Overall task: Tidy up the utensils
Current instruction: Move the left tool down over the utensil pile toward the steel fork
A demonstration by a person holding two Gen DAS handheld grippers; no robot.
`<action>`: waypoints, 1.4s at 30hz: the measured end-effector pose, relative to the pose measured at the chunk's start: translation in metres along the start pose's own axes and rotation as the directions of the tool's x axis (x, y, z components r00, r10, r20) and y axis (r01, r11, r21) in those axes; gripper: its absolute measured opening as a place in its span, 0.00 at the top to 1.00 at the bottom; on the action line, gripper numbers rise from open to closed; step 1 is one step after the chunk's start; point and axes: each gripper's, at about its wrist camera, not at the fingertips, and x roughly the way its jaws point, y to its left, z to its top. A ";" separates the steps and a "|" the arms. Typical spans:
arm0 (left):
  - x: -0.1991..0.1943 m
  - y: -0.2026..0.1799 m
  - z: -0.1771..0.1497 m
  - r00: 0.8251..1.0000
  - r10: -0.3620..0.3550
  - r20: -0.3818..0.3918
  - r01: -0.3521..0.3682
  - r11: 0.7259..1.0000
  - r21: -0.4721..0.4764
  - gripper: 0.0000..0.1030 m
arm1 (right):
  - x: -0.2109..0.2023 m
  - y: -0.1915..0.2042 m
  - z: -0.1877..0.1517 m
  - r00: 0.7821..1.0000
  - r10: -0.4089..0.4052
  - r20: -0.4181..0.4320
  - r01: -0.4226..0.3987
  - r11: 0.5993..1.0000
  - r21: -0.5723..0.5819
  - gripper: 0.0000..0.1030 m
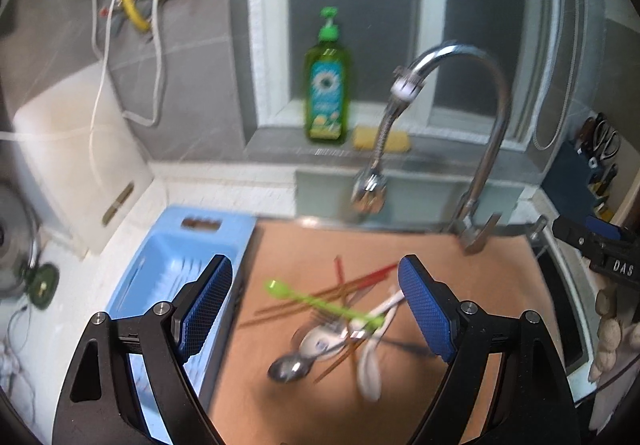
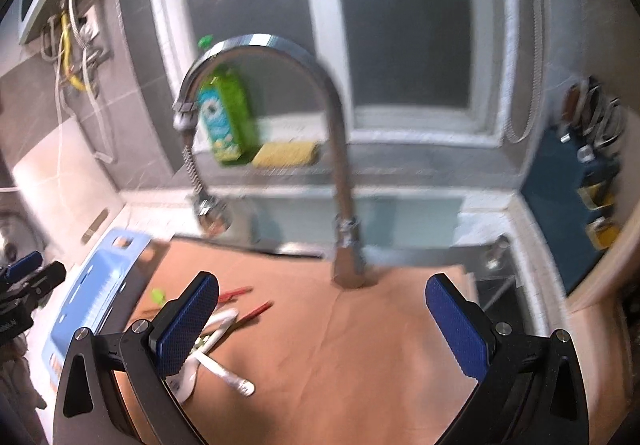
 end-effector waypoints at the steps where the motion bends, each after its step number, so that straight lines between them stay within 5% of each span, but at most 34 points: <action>1: 0.001 0.003 -0.006 1.000 0.005 -0.016 -0.005 1.000 -0.006 0.17 | 0.006 0.001 -0.003 1.000 0.014 -0.019 -0.014 1.000 -0.004 0.01; 8: 0.004 0.015 -0.052 0.993 0.036 -0.112 -0.041 0.998 -0.046 0.18 | 0.042 0.011 -0.024 0.985 0.095 -0.145 -0.101 0.994 -0.030 0.01; 12: 0.005 0.011 -0.071 0.989 0.024 -0.149 -0.034 0.997 -0.066 0.20 | 0.059 0.016 -0.034 0.965 0.150 -0.215 -0.159 0.987 -0.027 0.10; 20: 0.015 -0.012 -0.095 0.976 -0.044 -0.212 0.028 0.996 -0.079 0.39 | 0.087 0.027 -0.053 0.890 0.284 -0.357 -0.281 0.958 0.062 0.42; 28: 0.033 -0.035 -0.101 0.962 -0.125 -0.242 0.116 0.992 -0.051 0.67 | 0.110 0.036 -0.071 0.824 0.357 -0.440 -0.332 0.934 0.134 0.59; 32: 0.042 -0.044 -0.098 0.960 -0.140 -0.242 0.141 0.990 -0.015 0.71 | 0.116 0.034 -0.076 0.795 0.398 -0.457 -0.348 0.917 0.194 0.62; 37: 0.057 -0.051 -0.099 0.954 -0.137 -0.268 0.151 0.988 0.030 0.71 | 0.127 0.036 -0.080 0.794 0.383 -0.472 -0.340 0.923 0.177 0.65; 42: 0.056 -0.042 -0.101 0.953 -0.128 -0.276 0.138 0.990 0.018 0.71 | 0.143 0.058 -0.081 0.794 0.344 -0.502 -0.377 0.925 0.037 0.66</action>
